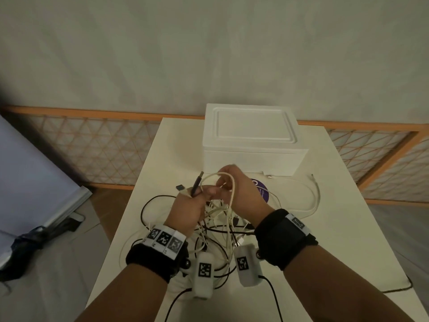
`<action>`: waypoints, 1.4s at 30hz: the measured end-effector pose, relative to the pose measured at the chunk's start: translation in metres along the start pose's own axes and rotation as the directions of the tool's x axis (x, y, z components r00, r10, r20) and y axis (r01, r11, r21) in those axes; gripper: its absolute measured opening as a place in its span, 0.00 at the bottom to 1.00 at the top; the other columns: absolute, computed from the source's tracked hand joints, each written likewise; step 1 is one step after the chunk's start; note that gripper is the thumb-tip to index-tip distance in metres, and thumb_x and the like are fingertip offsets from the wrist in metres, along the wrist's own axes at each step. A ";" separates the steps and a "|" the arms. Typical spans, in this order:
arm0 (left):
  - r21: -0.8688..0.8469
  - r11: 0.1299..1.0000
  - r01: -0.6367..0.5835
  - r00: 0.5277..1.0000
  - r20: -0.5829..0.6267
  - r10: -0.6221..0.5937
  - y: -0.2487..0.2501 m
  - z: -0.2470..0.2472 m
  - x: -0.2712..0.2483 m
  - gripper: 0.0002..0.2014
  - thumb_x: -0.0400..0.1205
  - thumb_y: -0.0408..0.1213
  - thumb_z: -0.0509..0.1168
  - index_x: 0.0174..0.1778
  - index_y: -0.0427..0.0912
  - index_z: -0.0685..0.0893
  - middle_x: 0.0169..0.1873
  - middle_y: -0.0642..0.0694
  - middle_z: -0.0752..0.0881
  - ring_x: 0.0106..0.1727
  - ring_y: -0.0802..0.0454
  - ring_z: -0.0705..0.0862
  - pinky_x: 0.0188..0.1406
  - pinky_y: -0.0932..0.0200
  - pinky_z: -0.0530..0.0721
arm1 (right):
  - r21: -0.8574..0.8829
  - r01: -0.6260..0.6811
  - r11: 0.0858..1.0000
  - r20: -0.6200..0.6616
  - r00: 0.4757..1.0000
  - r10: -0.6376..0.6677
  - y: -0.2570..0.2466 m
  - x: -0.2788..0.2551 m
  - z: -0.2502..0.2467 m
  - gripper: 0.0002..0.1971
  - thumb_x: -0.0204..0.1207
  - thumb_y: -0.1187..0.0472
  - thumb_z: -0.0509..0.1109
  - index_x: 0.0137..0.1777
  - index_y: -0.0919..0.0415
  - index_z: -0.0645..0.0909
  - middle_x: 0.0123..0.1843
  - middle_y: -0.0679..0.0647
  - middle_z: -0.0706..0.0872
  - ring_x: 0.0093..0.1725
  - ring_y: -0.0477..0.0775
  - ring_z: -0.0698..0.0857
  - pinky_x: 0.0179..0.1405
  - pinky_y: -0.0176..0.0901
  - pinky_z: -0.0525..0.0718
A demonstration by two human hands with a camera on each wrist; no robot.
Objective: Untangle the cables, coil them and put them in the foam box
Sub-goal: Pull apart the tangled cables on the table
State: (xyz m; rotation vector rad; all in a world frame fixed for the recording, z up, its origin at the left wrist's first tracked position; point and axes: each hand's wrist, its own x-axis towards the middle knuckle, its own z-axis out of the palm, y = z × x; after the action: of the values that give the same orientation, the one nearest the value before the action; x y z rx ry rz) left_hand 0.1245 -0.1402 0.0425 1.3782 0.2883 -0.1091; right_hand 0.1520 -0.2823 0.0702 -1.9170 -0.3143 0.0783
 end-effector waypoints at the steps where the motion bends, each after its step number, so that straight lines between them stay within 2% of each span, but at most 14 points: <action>1: -0.006 1.000 -0.006 1.000 -0.010 0.006 0.001 -0.002 0.000 0.07 0.82 0.34 0.67 0.42 0.41 0.89 0.18 0.48 0.77 0.14 0.59 0.64 0.16 0.67 0.63 | -0.148 0.004 0.989 0.069 0.998 0.006 0.009 -0.001 0.000 0.12 0.73 0.54 0.76 0.50 0.54 0.76 0.38 0.47 0.82 0.32 0.39 0.81 0.34 0.35 0.80; 6: -0.095 0.995 -0.038 0.999 -0.024 0.036 0.017 -0.014 0.005 0.07 0.83 0.37 0.64 0.48 0.40 0.88 0.43 0.41 0.92 0.13 0.61 0.62 0.13 0.68 0.58 | -0.537 0.053 0.842 0.269 0.957 0.112 0.043 -0.017 0.004 0.08 0.77 0.55 0.71 0.39 0.55 0.76 0.31 0.42 0.75 0.33 0.41 0.77 0.36 0.35 0.76; 9: -0.160 0.986 -0.041 0.999 0.019 0.045 0.028 -0.015 0.006 0.08 0.83 0.38 0.63 0.50 0.41 0.86 0.43 0.44 0.92 0.13 0.62 0.60 0.15 0.67 0.56 | -0.583 0.074 0.809 0.257 0.962 0.097 0.045 -0.022 0.001 0.08 0.75 0.58 0.72 0.53 0.59 0.82 0.43 0.49 0.81 0.45 0.50 0.82 0.49 0.46 0.82; 12: -0.148 0.988 -0.042 0.998 0.038 0.048 0.029 -0.010 0.004 0.08 0.82 0.39 0.63 0.51 0.43 0.87 0.45 0.44 0.92 0.13 0.62 0.61 0.14 0.68 0.57 | -0.456 0.149 0.878 0.236 0.971 -0.042 0.025 -0.021 0.002 0.23 0.74 0.55 0.74 0.69 0.53 0.78 0.51 0.43 0.79 0.43 0.32 0.75 0.45 0.23 0.71; 17: -0.212 0.976 -0.050 0.991 0.108 0.074 0.024 -0.002 -0.001 0.16 0.75 0.36 0.69 0.59 0.43 0.83 0.50 0.49 0.91 0.16 0.62 0.63 0.15 0.67 0.59 | -0.284 0.131 0.950 0.126 0.987 -0.099 -0.008 -0.012 0.000 0.07 0.80 0.66 0.66 0.44 0.66 0.85 0.33 0.47 0.81 0.34 0.43 0.77 0.39 0.42 0.73; 21: 0.017 1.000 -0.004 0.978 0.207 0.001 0.003 0.008 -0.005 0.14 0.73 0.29 0.74 0.54 0.42 0.88 0.29 0.46 0.83 0.16 0.58 0.64 0.15 0.65 0.62 | -0.026 0.205 0.978 -0.103 0.973 -0.207 -0.041 -0.013 -0.011 0.07 0.81 0.67 0.64 0.43 0.60 0.82 0.35 0.62 0.83 0.32 0.50 0.79 0.33 0.50 0.81; 24: 0.187 0.982 0.034 0.992 0.114 -0.056 -0.011 0.011 -0.006 0.06 0.80 0.25 0.66 0.49 0.30 0.87 0.23 0.53 0.84 0.16 0.65 0.73 0.17 0.61 0.76 | -0.069 0.354 0.933 -0.269 0.894 -0.359 -0.062 -0.008 -0.024 0.08 0.79 0.57 0.60 0.45 0.42 0.79 0.43 0.53 0.83 0.39 0.50 0.81 0.37 0.51 0.83; 26: 0.311 0.948 0.059 0.995 0.052 -0.079 -0.021 0.004 0.000 0.06 0.82 0.31 0.66 0.44 0.36 0.89 0.18 0.59 0.82 0.20 0.64 0.73 0.19 0.56 0.75 | -0.124 0.406 0.905 -0.320 0.847 -0.424 -0.069 -0.005 -0.037 0.13 0.80 0.60 0.60 0.46 0.36 0.76 0.46 0.48 0.82 0.46 0.49 0.82 0.43 0.48 0.84; 31: 0.561 0.825 0.070 0.995 0.024 -0.100 -0.037 -0.019 0.016 0.09 0.77 0.36 0.71 0.31 0.45 0.82 0.24 0.57 0.82 0.31 0.58 0.78 0.32 0.66 0.74 | 0.448 0.371 0.814 -0.427 0.888 -0.170 -0.084 -0.014 -0.065 0.15 0.76 0.65 0.61 0.38 0.45 0.83 0.36 0.53 0.84 0.39 0.57 0.84 0.50 0.61 0.84; 32: 0.621 0.781 0.067 0.995 0.020 -0.101 -0.038 -0.023 0.018 0.09 0.77 0.35 0.70 0.31 0.43 0.80 0.28 0.52 0.82 0.35 0.54 0.79 0.35 0.65 0.75 | 0.432 0.407 0.805 -0.490 0.855 -0.170 -0.087 -0.018 -0.073 0.15 0.76 0.64 0.62 0.39 0.43 0.82 0.35 0.54 0.81 0.36 0.55 0.81 0.43 0.58 0.85; 34: 0.764 0.640 0.080 0.994 -0.010 -0.112 -0.040 -0.031 0.015 0.12 0.79 0.35 0.66 0.29 0.41 0.76 0.29 0.50 0.79 0.35 0.52 0.78 0.32 0.67 0.72 | 0.033 0.455 0.890 -0.621 0.707 -0.339 -0.089 -0.024 -0.099 0.16 0.78 0.63 0.60 0.45 0.37 0.80 0.40 0.50 0.80 0.36 0.52 0.78 0.39 0.51 0.81; 36: 0.772 0.621 0.139 0.989 -0.074 -0.129 -0.046 -0.041 0.014 0.15 0.80 0.37 0.65 0.27 0.44 0.77 0.27 0.51 0.78 0.32 0.53 0.77 0.29 0.64 0.69 | -0.519 0.375 0.768 -0.483 0.613 -0.625 -0.084 -0.026 -0.122 0.15 0.80 0.69 0.61 0.51 0.47 0.82 0.46 0.52 0.84 0.44 0.53 0.79 0.48 0.51 0.80; 39: 0.520 0.833 0.190 0.981 -0.132 -0.141 -0.051 -0.046 0.010 0.11 0.76 0.43 0.73 0.31 0.41 0.84 0.22 0.48 0.79 0.26 0.49 0.76 0.32 0.58 0.71 | -0.708 0.384 0.593 -0.249 0.650 -0.718 -0.074 -0.032 -0.125 0.07 0.77 0.73 0.66 0.47 0.66 0.86 0.44 0.54 0.87 0.45 0.51 0.78 0.48 0.54 0.80; 42: 0.192 0.978 0.077 0.997 -0.020 -0.075 -0.037 -0.020 0.004 0.13 0.70 0.43 0.77 0.47 0.42 0.89 0.31 0.48 0.87 0.22 0.57 0.75 0.24 0.61 0.72 | -0.414 0.432 0.801 -0.322 0.754 -0.573 -0.075 -0.040 -0.093 0.08 0.80 0.61 0.64 0.51 0.55 0.85 0.47 0.42 0.83 0.48 0.41 0.79 0.54 0.35 0.76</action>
State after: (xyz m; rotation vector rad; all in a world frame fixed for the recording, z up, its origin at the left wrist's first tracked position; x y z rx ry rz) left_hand 0.1170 -0.1271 0.0031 1.5612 0.3481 -0.1962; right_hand 0.1188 -0.3528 0.1698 -2.0270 -0.5627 -0.8093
